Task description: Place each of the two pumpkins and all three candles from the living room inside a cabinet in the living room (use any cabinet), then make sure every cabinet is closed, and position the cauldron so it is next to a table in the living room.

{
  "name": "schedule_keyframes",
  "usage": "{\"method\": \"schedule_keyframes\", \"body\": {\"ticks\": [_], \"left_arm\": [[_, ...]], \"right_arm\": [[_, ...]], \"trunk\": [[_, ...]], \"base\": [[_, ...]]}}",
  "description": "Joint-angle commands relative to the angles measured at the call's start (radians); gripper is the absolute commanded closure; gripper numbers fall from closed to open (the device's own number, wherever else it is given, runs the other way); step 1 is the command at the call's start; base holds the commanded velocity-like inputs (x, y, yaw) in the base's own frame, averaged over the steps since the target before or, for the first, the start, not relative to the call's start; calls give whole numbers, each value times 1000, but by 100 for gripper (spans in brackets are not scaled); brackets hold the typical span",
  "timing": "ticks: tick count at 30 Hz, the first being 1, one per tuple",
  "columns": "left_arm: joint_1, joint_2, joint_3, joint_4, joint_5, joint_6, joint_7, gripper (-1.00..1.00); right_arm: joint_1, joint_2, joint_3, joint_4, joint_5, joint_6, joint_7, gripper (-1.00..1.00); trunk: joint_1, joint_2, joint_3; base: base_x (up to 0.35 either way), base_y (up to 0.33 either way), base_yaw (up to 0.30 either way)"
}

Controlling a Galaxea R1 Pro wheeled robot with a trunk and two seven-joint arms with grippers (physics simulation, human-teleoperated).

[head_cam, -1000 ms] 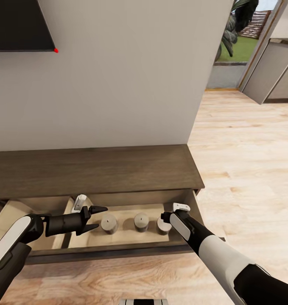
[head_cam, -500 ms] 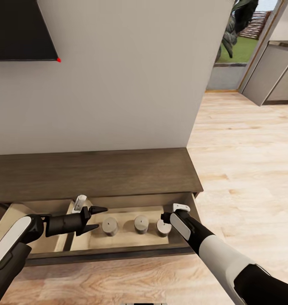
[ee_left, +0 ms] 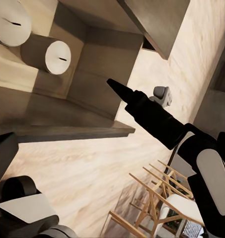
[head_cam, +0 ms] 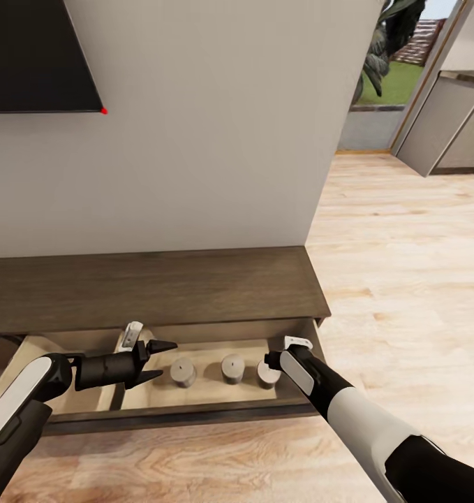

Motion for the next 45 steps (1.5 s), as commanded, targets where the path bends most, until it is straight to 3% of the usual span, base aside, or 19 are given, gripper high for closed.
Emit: {"method": "schedule_keyframes", "body": {"ticks": [1, 45], "left_arm": [[-1, 1, -1, -1, 10, 0, 10, -100], [-1, 1, -1, -1, 8, 0, 10, -100]], "right_arm": [[-1, -1, 6, -2, -8, 1, -8, -100], [0, 0, 9, -5, -7, -3, -10, -100]], "trunk": [[-4, 7, 3], [-173, 315, 140]], "base": [[-1, 0, 0], [-22, 0, 0]]}}
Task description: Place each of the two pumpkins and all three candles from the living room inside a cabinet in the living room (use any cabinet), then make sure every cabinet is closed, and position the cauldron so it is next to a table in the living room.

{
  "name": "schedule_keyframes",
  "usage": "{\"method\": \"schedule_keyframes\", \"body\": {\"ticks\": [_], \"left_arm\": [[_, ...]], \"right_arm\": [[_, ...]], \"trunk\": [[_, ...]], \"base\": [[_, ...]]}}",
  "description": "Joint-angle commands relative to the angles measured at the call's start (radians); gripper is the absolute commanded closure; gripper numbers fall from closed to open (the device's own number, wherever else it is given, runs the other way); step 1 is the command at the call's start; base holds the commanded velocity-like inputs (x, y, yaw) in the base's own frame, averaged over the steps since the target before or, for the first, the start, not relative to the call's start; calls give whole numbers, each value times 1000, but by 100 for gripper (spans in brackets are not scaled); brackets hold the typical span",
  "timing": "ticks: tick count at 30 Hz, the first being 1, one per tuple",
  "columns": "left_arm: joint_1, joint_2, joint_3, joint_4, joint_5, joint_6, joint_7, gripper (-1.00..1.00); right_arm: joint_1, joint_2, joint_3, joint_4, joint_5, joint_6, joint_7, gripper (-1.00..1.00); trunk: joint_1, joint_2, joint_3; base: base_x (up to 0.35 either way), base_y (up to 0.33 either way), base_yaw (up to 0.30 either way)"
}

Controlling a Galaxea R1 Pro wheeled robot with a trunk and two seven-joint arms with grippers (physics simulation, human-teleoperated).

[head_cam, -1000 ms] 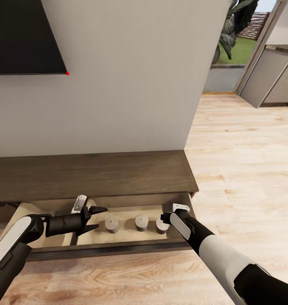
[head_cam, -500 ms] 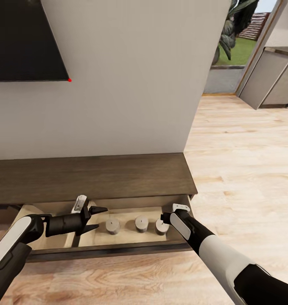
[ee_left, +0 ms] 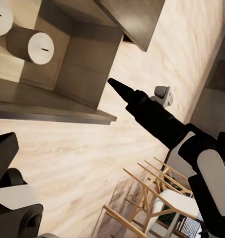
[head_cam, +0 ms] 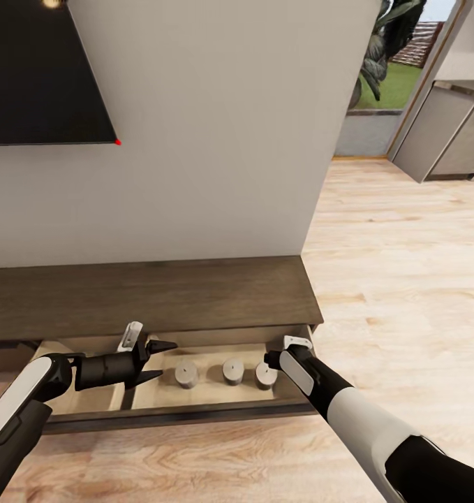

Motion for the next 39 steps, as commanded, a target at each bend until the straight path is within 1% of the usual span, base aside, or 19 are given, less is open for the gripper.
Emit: {"method": "schedule_keyframes", "body": {"ticks": [1, 25, 29, 39], "left_arm": [[-1, 1, -1, -1, 10, -1, 10, -100], [-1, 1, -1, 2, 9, -1, 10, -100], [-1, 1, -1, 2, 9, 0, 10, -100], [-1, 1, -1, 2, 7, -1, 10, -100]], "right_arm": [[-1, -1, 6, -1, -9, 4, -8, -100], [-1, -1, 5, -2, -9, 6, -7, -100], [-1, -1, 5, -3, -9, 6, -8, -100], [-1, 0, 5, -3, -9, 6, -8, -100]], "trunk": [[-4, 7, 3], [-96, 175, 78], [-111, 203, 90], [-150, 273, 122]], "base": [[0, 0, 0], [-3, 0, 0], [-178, 0, 0], [-308, 0, 0]]}}
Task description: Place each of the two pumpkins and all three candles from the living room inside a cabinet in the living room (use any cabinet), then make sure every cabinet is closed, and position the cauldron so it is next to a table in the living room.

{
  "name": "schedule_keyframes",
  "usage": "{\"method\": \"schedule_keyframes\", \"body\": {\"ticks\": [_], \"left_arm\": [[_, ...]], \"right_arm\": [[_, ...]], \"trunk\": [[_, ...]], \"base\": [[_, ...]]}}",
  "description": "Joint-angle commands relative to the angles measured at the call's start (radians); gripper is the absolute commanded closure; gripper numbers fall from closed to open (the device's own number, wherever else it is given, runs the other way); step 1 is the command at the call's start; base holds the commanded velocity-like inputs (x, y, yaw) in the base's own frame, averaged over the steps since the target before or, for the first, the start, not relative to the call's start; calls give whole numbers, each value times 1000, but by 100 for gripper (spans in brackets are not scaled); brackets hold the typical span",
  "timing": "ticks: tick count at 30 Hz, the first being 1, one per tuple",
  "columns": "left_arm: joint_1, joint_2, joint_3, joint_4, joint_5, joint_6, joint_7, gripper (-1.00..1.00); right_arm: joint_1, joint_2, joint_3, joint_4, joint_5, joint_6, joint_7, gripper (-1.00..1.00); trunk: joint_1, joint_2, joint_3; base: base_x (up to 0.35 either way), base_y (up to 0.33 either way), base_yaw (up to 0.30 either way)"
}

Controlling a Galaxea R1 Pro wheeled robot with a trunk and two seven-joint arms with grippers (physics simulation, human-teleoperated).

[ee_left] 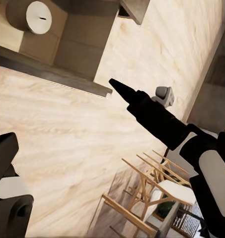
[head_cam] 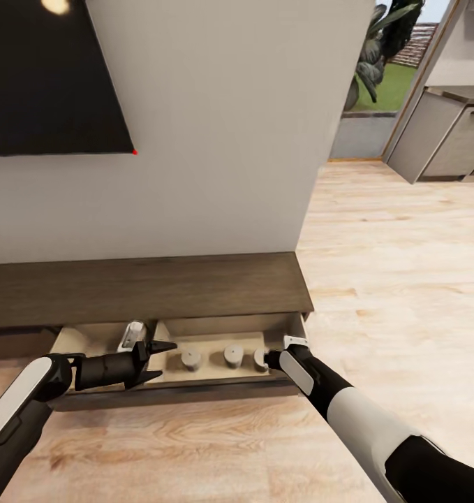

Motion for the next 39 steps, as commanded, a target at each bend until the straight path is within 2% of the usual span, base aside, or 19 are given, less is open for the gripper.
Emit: {"method": "schedule_keyframes", "body": {"ticks": [1, 14, 21, 30, 32, 33, 36, 37, 39], "left_arm": [[-1, 1, -1, -1, 10, 0, 10, -100], [-1, 1, -1, -1, 9, -1, 11, -100], [-1, -1, -1, 4, 1, -3, 25, -100], [-1, -14, -2, 8, -10, -7, 177, -100], [-1, -17, -1, 18, -31, -8, 222, -100], [-1, -20, -1, 22, -54, -8, 237, -100], [-1, -33, 1, 28, -156, -9, 255, -100], [-1, -38, 0, 29, -175, -9, 256, -100], [-1, -70, -8, 39, -261, -9, 257, -100]], "right_arm": [[-1, -1, 6, -1, -8, 2, -8, -100], [-1, 0, 6, 0, -8, 1, -7, -100], [-1, -1, 9, -1, -7, -10, -7, -100], [-1, 0, 12, 0, -7, -21, -7, -100], [0, -2, 12, -3, -3, -21, -7, -100], [3, -4, 12, -3, -3, -22, -7, -100], [32, -4, 12, -1, -3, -24, -6, -100], [42, -4, 12, -2, -1, -25, -6, -100], [94, -3, 14, -5, 7, -59, -4, -100]], "trunk": [[-5, 7, 2], [-54, 98, 43], [-81, 147, 65], [-116, 210, 93], [-123, 224, 100], [-123, 224, 100], [-123, 224, 100], [-123, 224, 100], [-123, 224, 100]], "base": [[-325, 0, 0], [-323, 0, 0], [-190, 0, 0], [-276, 0, 0], [-330, 0, 0], [-332, 0, 0], [-333, 0, 0], [-334, 0, 0], [-334, 0, 0]]}}
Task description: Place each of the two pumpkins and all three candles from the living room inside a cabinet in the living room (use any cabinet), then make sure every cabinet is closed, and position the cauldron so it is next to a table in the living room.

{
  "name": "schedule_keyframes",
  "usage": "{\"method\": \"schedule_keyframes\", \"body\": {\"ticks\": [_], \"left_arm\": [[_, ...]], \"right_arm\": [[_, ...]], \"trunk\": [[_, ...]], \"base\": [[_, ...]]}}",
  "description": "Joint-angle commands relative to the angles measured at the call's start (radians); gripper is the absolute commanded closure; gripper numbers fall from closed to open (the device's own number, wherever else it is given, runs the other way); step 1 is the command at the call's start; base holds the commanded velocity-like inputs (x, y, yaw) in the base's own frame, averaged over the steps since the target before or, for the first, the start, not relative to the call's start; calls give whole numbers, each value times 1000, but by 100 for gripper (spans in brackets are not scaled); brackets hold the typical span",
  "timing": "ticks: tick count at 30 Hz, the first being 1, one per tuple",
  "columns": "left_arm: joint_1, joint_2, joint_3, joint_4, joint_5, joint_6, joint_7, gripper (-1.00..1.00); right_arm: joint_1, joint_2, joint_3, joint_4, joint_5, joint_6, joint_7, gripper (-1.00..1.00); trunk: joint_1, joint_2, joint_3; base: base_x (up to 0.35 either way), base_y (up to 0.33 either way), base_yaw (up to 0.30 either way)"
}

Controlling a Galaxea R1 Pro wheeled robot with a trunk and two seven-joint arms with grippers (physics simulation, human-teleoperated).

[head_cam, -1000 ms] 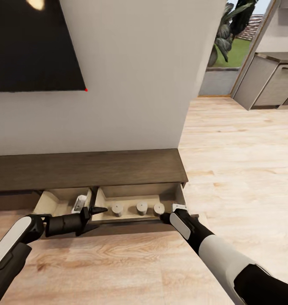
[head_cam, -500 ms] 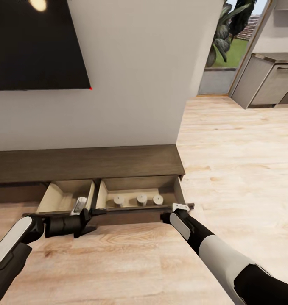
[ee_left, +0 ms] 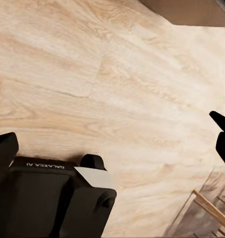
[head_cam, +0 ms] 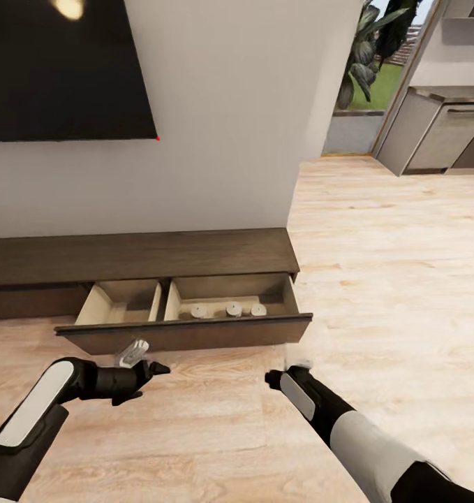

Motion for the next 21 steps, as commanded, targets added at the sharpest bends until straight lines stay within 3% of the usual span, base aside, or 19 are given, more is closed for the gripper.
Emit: {"method": "schedule_keyframes", "body": {"ticks": [1, 2, 3, 4, 6, 7, 8, 10, 13, 15, 19, 21], "left_arm": [[-1, -33, -11, 30, -80, -2, 10, -100], [-1, -45, -13, 42, -114, -3, 9, -100], [-1, -83, -18, 77, -236, -24, 4, -100], [-1, -95, -19, 89, -277, -38, 1, -100], [-1, -134, -25, 127, -432, -113, -24, -100], [-1, -141, -28, 136, -467, -134, -35, -100], [-1, -151, -43, 157, -538, -180, -67, -100], [-1, -163, -89, 203, -648, -259, -136, -100], [-1, -167, -141, 249, -725, -351, -195, -100], [-1, -170, -191, 297, -775, -463, -227, -100], [-1, -172, -281, 381, -814, -622, -245, -100], [-1, -172, -328, 399, -822, -671, -248, -100]], "right_arm": [[33, -1, 7, -1, -1, -58, -1, -100], [41, -2, 8, 1, 0, -79, 3, -100], [68, -2, 16, 6, 6, -143, 23, -100], [80, -2, 20, 7, 8, -163, 32, -100], [131, -2, 41, 10, 18, -239, 66, -100], [142, -2, 46, 10, 20, -260, 73, -100], [159, -4, 56, 11, 20, -304, 84, -100], [178, -6, 71, 13, 20, -369, 95, -100], [186, -6, 80, 20, 22, -404, 100, -100], [189, -3, 84, 32, 29, -423, 102, -100], [191, -1, 86, 41, 68, -460, 103, -100], [191, 0, 87, 43, 89, -482, 103, -100]], "trunk": [[-1, -1, -1], [-1, -1, -1], [-1, -1, -1], [-1, -1, -1], [-1, -1, -1], [3, -8, -4], [7, -15, -7], [15, -29, -13], [26, -50, -23], [34, -64, -29], [49, -92, -41], [57, -106, -48]], "base": [[-312, 0, 0], [-217, 0, 0], [-139, 0, 0], [-111, 0, 0], [-58, 0, 0], [-36, 0, 0], [-23, 0, 0], [-12, 0, 0], [-5, 0, 0], [-2, 0, 0], [0, 0, 0], [0, 0, 0]]}}
